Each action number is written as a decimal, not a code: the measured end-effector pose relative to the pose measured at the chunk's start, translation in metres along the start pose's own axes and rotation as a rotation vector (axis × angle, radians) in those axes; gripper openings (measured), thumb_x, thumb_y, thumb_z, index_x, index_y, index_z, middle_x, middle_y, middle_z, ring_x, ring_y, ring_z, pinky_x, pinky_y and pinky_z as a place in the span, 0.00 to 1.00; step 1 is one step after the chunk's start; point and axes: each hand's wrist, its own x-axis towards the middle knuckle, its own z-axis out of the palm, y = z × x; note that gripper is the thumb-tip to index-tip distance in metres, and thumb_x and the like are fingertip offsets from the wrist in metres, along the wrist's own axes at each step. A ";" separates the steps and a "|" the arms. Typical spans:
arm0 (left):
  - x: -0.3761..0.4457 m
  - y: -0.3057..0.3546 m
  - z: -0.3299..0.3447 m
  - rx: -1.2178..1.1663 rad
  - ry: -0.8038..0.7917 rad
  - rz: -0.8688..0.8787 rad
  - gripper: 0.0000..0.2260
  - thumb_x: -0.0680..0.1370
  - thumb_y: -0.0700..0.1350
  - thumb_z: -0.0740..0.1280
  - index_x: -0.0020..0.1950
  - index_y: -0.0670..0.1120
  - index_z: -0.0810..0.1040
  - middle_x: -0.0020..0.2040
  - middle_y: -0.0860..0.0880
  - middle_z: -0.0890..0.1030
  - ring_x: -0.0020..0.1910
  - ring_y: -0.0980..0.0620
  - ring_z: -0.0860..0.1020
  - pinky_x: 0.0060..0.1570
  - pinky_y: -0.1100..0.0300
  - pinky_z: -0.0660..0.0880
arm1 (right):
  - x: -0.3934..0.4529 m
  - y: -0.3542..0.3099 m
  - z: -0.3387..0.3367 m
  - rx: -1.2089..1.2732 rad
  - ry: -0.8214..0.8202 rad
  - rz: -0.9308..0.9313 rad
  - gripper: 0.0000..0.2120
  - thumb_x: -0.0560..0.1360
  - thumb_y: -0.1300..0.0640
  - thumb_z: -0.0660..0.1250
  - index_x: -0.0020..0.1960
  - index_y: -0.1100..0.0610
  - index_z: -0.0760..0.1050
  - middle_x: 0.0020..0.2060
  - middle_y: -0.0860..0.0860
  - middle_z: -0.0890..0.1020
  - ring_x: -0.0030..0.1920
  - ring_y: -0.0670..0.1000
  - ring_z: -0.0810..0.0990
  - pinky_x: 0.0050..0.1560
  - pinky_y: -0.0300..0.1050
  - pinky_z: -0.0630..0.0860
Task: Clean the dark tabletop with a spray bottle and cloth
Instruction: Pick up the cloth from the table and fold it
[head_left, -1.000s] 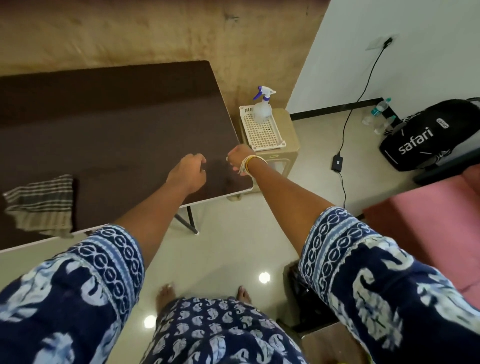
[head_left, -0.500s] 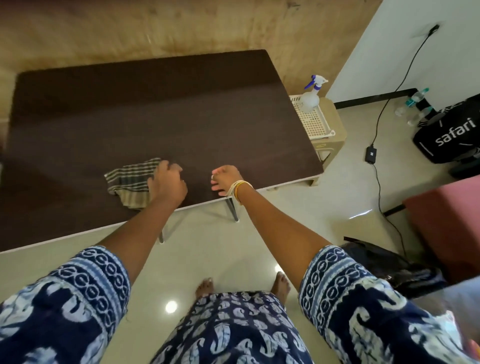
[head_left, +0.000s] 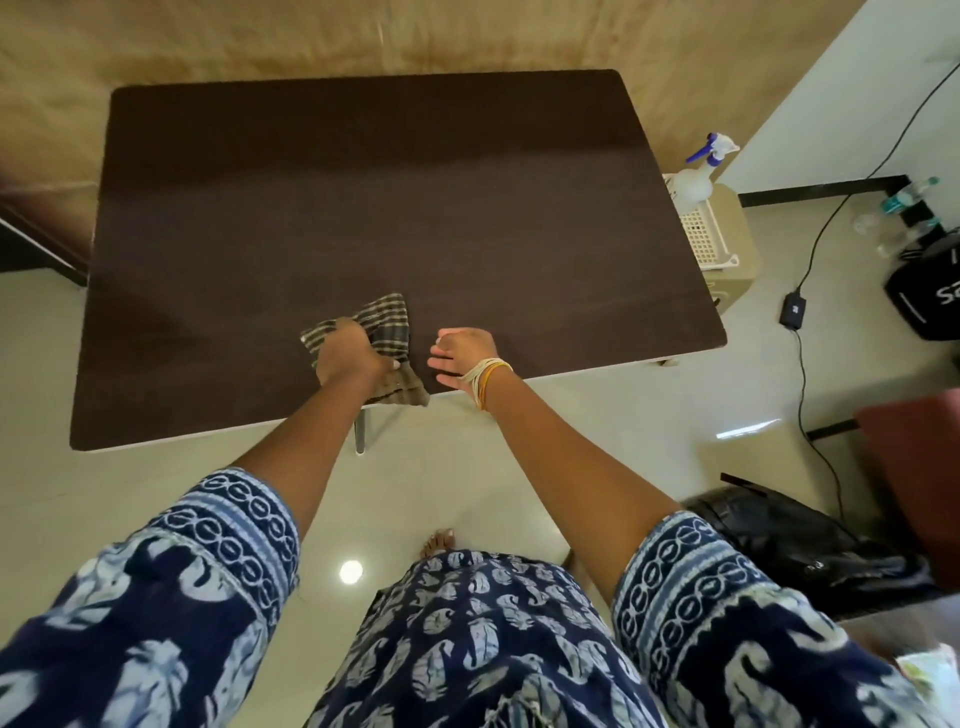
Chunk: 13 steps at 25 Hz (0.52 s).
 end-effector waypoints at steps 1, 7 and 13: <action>-0.001 0.000 0.001 -0.048 -0.009 0.002 0.32 0.68 0.49 0.79 0.66 0.39 0.69 0.62 0.38 0.77 0.62 0.37 0.76 0.57 0.46 0.74 | 0.005 0.002 -0.005 -0.066 0.034 -0.030 0.13 0.80 0.64 0.59 0.63 0.61 0.74 0.60 0.60 0.79 0.62 0.60 0.78 0.60 0.53 0.74; -0.028 0.031 0.025 -0.488 -0.214 0.048 0.29 0.64 0.45 0.81 0.63 0.45 0.76 0.52 0.46 0.82 0.52 0.48 0.81 0.55 0.58 0.76 | 0.011 0.013 -0.030 -0.339 0.106 -0.218 0.18 0.73 0.51 0.71 0.58 0.61 0.78 0.55 0.57 0.82 0.54 0.57 0.81 0.60 0.53 0.77; -0.054 0.086 0.036 -0.620 -0.396 0.220 0.20 0.75 0.43 0.73 0.65 0.46 0.75 0.43 0.47 0.80 0.38 0.53 0.79 0.40 0.58 0.78 | -0.014 -0.007 -0.108 -0.047 -0.028 -0.264 0.17 0.66 0.57 0.73 0.54 0.60 0.81 0.52 0.60 0.84 0.56 0.63 0.82 0.60 0.63 0.76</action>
